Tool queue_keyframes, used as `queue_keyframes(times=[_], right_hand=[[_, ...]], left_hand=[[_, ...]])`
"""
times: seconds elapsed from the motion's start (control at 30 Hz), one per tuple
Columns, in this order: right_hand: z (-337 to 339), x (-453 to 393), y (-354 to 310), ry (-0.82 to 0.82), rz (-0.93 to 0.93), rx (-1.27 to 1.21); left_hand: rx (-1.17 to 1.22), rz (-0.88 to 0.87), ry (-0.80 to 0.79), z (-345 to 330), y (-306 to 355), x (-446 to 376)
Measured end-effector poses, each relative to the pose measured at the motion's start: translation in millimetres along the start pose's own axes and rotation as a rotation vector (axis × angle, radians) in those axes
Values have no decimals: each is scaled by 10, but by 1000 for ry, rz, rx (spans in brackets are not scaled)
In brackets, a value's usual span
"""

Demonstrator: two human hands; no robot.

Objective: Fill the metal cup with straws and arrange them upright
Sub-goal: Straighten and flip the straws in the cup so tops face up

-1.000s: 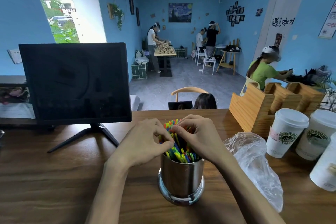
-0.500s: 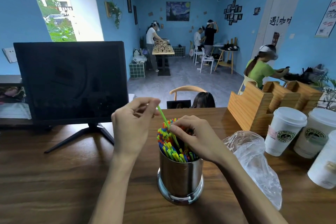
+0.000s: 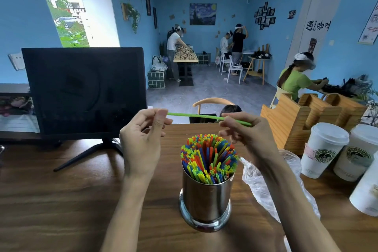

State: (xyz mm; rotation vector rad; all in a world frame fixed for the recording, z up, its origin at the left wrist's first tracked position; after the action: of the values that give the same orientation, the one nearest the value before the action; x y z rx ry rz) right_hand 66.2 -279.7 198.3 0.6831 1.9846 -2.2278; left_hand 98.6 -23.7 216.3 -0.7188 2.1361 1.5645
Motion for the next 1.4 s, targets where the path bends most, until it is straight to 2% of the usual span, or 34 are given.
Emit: queue_keyframes(times=[0.13,0.23,0.33,0.47,0.53,0.6,0.73,0.83,1.0,1.17,1.23,1.4], right_hand=[[87,-38,39,92,-104,-219],[120,-56,21,143,-82,-245],[128,-83,-26,172,0,-171],[141,-53,-197,256,163,64],[86,-9,-267,264,246,222],[-34,20,-226,205,282,335],[-280,85,-4,65,315,647],[-333,148,33,44,383,730],[-395,162,160,-75,244,687],[-423,194,179,-164,161,620],[-445,240,177,-223,128,565],[-386,234,63,-158,198,424]], left_hand=[[-168,56,-168,-50,-108,-25],[-310,155,-432,-159,-224,23],[-426,265,-691,-287,-383,197],[-416,259,-708,-291,-383,250],[-478,271,-836,-319,-410,321],[-546,273,-932,-339,-441,394],[-542,228,-896,-376,-409,377],[-506,201,-864,-388,-371,350],[-311,190,-685,-384,-267,235],[136,117,-312,-281,29,51],[232,71,-186,-188,141,8],[315,88,-67,-117,122,4]])
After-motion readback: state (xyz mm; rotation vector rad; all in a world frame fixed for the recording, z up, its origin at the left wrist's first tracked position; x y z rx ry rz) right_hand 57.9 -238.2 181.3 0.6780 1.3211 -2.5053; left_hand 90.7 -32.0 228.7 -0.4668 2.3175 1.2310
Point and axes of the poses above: each hand's wrist, its own x-axis away from the middle knuckle, its own z-axis out of the back of the hand, y = z × x, the point moved 8 cm from there along -x, towards the middle knuckle, and after that the axes turned 13 degrees about x, right-handed, at the moved point
